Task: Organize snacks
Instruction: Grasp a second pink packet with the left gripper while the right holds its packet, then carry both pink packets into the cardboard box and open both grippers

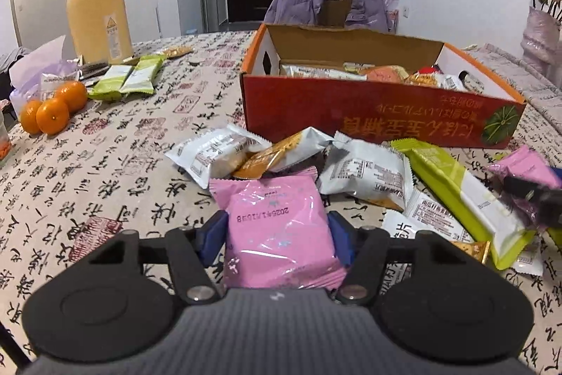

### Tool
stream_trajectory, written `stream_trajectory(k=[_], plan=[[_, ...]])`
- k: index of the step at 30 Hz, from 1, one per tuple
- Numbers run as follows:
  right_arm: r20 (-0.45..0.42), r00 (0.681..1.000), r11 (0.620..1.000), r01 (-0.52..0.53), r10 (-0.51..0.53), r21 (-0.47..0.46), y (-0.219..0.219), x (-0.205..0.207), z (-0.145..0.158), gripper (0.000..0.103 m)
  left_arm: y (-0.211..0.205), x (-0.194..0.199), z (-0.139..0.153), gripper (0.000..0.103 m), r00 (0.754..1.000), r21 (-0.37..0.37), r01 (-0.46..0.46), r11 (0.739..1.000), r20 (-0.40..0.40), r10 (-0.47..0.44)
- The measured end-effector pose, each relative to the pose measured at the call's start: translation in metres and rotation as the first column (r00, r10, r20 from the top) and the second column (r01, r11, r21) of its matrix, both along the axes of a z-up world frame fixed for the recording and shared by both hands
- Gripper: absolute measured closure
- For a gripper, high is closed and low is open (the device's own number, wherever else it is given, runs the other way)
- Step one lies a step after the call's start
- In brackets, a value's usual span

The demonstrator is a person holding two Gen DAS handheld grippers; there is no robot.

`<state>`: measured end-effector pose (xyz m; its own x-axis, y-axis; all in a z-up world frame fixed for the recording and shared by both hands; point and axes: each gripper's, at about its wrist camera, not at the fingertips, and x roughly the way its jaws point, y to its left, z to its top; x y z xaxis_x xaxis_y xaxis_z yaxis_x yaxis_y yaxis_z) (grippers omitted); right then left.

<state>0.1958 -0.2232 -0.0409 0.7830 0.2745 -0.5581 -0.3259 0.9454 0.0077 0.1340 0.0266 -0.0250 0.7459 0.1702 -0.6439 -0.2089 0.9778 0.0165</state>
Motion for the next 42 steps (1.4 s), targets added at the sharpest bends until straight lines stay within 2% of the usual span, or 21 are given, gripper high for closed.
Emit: stream_trajectory(k=[1, 3, 7, 19, 28, 42], plan=[[0.005, 1.0, 1.0, -0.001, 0.001, -0.03, 0.004, 0.0, -0.002, 0.033, 0.001, -0.002, 0.002, 0.041, 1.0, 0.0, 0.003, 1.0, 0.007, -0.003], [0.015, 1.0, 0.998, -0.006, 0.007, -0.068, 0.008, -0.002, -0.002, 0.042, 0.001, -0.007, 0.006, 0.041, 1.0, 0.004, 0.008, 1.0, 0.023, -0.008], [0.051, 0.999, 0.997, -0.001, 0.006, -0.083, 0.007, -0.011, 0.0, 0.042, 0.0, -0.015, 0.015, 0.041, 0.998, 0.001, 0.021, 1.0, 0.051, -0.021], [0.151, 0.988, 1.0, 0.022, -0.022, -0.002, -0.013, -0.027, 0.034, 0.042, -0.011, -0.026, 0.037, 0.041, 0.99, 0.006, 0.069, 0.998, 0.123, -0.069], [0.201, 0.98, 1.0, 0.001, -0.007, 0.03, 0.002, -0.012, 0.061, 0.042, -0.019, -0.004, 0.058, 0.041, 0.979, 0.021, 0.099, 0.995, 0.177, -0.101], [0.22, 0.976, 0.996, -0.016, -0.002, 0.082, 0.029, 0.036, 0.085, 0.042, -0.019, 0.051, 0.087, 0.04, 0.96, 0.008, 0.105, 0.994, 0.26, -0.103]])
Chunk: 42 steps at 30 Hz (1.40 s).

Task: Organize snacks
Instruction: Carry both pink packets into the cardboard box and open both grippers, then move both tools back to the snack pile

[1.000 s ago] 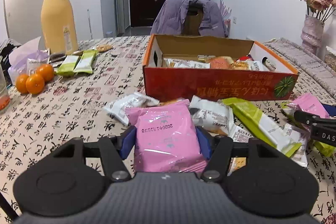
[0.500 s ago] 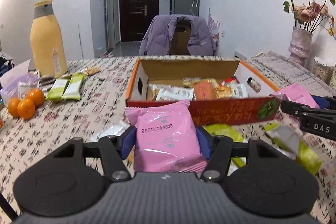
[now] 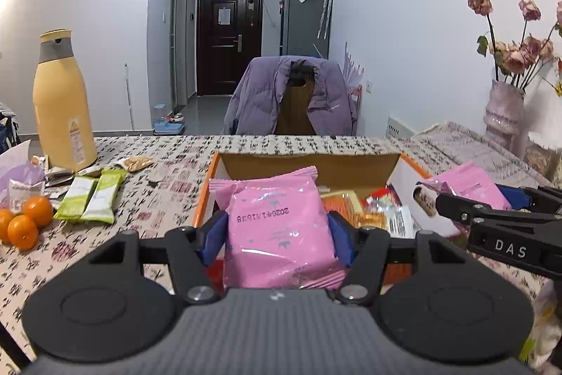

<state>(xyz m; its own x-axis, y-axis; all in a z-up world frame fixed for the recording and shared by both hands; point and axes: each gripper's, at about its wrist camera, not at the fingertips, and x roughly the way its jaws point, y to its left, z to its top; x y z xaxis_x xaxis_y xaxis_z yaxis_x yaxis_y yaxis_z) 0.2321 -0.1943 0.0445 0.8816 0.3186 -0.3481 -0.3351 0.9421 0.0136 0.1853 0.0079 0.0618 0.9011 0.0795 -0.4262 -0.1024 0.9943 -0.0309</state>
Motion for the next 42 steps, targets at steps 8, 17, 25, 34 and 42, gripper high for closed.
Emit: stream_trajectory(k=[8, 17, 25, 34, 42], plan=[[0.005, 1.0, 1.0, 0.003, -0.003, 0.019, 0.015, 0.033, 0.008, 0.042, 0.005, 0.035, 0.004, 0.04, 1.0, -0.024, -0.013, 1.0, 0.014, 0.013], [-0.004, 0.999, 0.999, 0.037, -0.037, 0.026, 0.031, 0.072, -0.006, 0.042, 0.014, 0.081, -0.015, 0.04, 0.998, -0.045, -0.066, 0.997, 0.02, 0.067], [-0.039, 0.999, 1.0, 0.025, -0.024, 0.011, 0.034, 0.089, -0.027, 0.042, 0.025, 0.097, -0.041, 0.04, 0.998, -0.04, -0.064, 0.997, -0.005, 0.064], [-0.056, 0.998, 0.998, 0.045, -0.042, 0.045, 0.026, 0.087, -0.031, 0.003, 0.028, 0.087, -0.042, 0.0, 0.996, -0.068, -0.077, 0.995, 0.048, 0.081], [-0.062, 0.996, 0.995, 0.067, -0.062, 0.078, 0.017, 0.085, -0.031, 0.0, 0.03, 0.086, -0.042, 0.0, 0.995, -0.078, -0.091, 0.993, 0.038, 0.094]])
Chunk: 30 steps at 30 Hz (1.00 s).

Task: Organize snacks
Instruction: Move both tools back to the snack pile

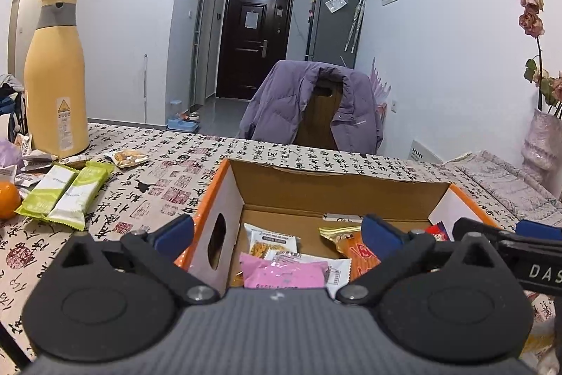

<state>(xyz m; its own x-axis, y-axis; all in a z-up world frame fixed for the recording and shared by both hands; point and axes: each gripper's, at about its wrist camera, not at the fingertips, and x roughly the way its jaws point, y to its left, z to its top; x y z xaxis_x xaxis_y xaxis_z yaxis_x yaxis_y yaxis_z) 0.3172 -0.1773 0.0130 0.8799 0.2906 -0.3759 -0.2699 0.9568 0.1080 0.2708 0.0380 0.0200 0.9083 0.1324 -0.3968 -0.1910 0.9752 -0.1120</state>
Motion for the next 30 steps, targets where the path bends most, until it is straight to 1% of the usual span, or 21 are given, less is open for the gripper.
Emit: stream_trajectory(k=[7, 11, 15, 19, 23, 30], plan=[[0.004, 1.0, 1.0, 0.019, -0.019, 0.014, -0.004, -0.004, 0.006, 0.0, -0.005, -0.003, 0.007, 0.0, 1.0, 0.007, -0.007, 1.0, -0.013, 0.007], [0.01, 1.0, 1.0, 0.022, -0.022, 0.014, -0.008, -0.012, 0.019, 0.0, -0.009, -0.009, 0.016, 0.0, 1.0, 0.006, -0.002, 1.0, -0.026, 0.003], [0.018, 1.0, 1.0, 0.007, -0.007, 0.013, -0.016, -0.031, 0.032, 0.0, -0.01, -0.022, 0.024, 0.0, 0.999, 0.0, 0.002, 1.0, -0.041, -0.002], [0.026, 1.0, 1.0, -0.017, 0.017, -0.005, -0.024, -0.057, 0.04, 0.0, -0.009, -0.045, 0.028, 0.0, 0.998, 0.0, 0.013, 1.0, -0.055, -0.013], [0.029, 0.999, 0.999, -0.029, 0.03, -0.033, -0.035, -0.086, 0.04, 0.0, -0.007, -0.078, 0.023, 0.0, 0.998, 0.001, 0.025, 1.0, -0.065, -0.025], [-0.022, 1.0, 0.997, -0.018, 0.016, -0.069, -0.061, -0.135, 0.01, 0.0, -0.001, -0.132, -0.003, 0.0, 0.993, -0.026, 0.054, 0.998, -0.103, -0.056]])
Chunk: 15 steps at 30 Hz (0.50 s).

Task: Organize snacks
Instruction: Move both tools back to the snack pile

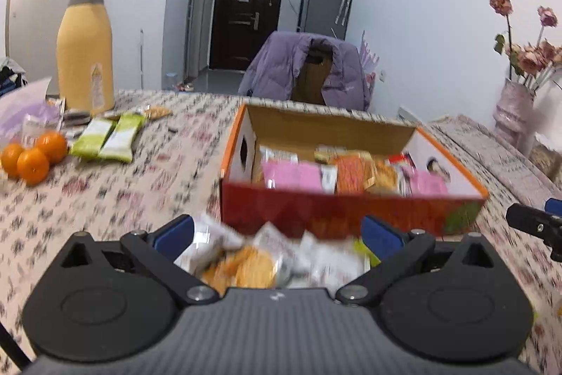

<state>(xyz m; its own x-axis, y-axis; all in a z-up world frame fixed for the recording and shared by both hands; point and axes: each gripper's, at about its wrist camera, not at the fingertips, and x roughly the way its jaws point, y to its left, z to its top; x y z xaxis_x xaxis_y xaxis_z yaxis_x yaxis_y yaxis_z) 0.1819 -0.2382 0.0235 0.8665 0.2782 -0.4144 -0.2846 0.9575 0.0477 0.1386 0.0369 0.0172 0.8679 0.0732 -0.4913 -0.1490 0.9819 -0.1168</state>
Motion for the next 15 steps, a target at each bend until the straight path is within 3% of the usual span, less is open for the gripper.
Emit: stream_trajectory(k=[7, 11, 15], plan=[[-0.08, 0.996, 0.998, 0.027, -0.032, -0.057, -0.023, -0.019, -0.032, 0.001, 0.01, -0.04, -0.018, 0.0, 1.0, 0.012, 0.021, 1.0, -0.02, -0.021], [-0.14, 0.99, 0.998, 0.017, -0.026, -0.065, -0.029, -0.012, -0.044, 0.021, 0.018, -0.051, -0.022, 0.0, 0.999, -0.008, 0.014, 1.0, -0.043, -0.014], [-0.196, 0.98, 0.996, 0.015, -0.031, -0.083, -0.025, 0.008, -0.052, 0.035, 0.023, -0.059, -0.021, 0.0, 0.999, -0.018, 0.013, 1.0, -0.045, -0.014]])
